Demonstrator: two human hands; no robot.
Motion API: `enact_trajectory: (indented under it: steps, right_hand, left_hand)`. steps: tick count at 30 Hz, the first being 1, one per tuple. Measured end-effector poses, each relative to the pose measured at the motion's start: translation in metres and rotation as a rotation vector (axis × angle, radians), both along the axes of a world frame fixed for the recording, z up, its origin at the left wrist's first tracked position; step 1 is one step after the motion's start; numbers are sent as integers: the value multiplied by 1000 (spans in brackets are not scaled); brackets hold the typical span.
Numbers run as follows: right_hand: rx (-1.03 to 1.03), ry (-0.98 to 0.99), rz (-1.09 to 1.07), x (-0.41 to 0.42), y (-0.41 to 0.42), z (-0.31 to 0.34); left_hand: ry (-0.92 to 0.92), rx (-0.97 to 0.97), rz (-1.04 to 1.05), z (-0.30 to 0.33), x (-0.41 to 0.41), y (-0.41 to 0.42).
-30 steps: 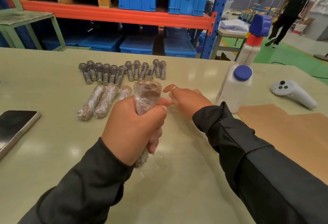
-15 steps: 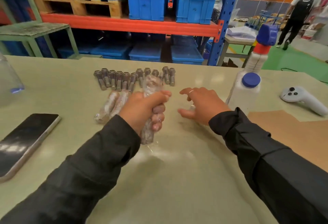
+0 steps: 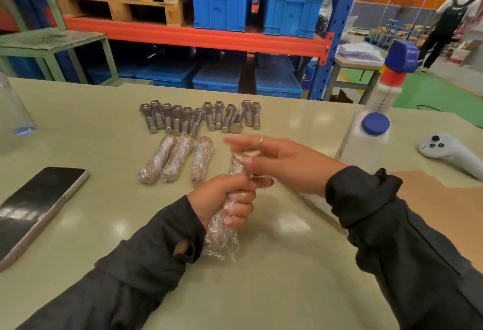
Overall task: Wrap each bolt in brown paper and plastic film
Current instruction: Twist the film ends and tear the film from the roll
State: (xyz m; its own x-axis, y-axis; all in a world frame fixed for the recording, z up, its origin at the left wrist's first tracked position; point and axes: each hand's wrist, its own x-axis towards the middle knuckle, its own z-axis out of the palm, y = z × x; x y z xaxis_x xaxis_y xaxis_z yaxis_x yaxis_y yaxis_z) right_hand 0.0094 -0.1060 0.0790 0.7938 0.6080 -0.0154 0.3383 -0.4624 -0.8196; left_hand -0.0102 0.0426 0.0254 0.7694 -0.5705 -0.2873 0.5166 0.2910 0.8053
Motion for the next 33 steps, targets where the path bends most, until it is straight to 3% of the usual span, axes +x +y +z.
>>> enact_trajectory:
  steps: [3, 8, 10, 13, 15, 18, 21, 25, 28, 31, 33]
  right_hand:
    - [15, 20, 46, -9, 5, -1]
    - [-176, -259, 2, -9, 10, -2]
    - [-201, -308, -49, -8, 9, -2]
    - [-358, -487, -169, -6, 7, -2]
    - [-444, -602, -241, -6, 10, -7]
    - [-348, -661, -434, -7, 11, -13]
    - [-240, -678, -577, -4, 10, -15]
    - [-130, -585, -614, -3, 12, -16]
    - [166, -391, -543, -5, 16, -16]
    - [389, -103, -382, -10, 26, -17]
    - [652, 209, -278, -12, 32, -16]
  left_hand:
    - [-8, -25, -95, 0, -2, 2]
    - [-163, 65, -80, 2, -1, 1]
    - [-283, 193, -14, 0, -1, 1]
    - [-549, 554, 87, -10, -6, -8]
    - [-577, 622, 202, -13, -12, -17]
    - [-690, 678, 362, -11, -12, -21]
    - [-800, 801, 331, -11, -11, -18]
    - [-636, 668, 308, -10, -14, -19]
    - [-325, 308, 222, -4, -15, -14]
    - [-129, 26, 36, 3, -17, -7]
    - [-47, -92, -75, 7, -19, -6]
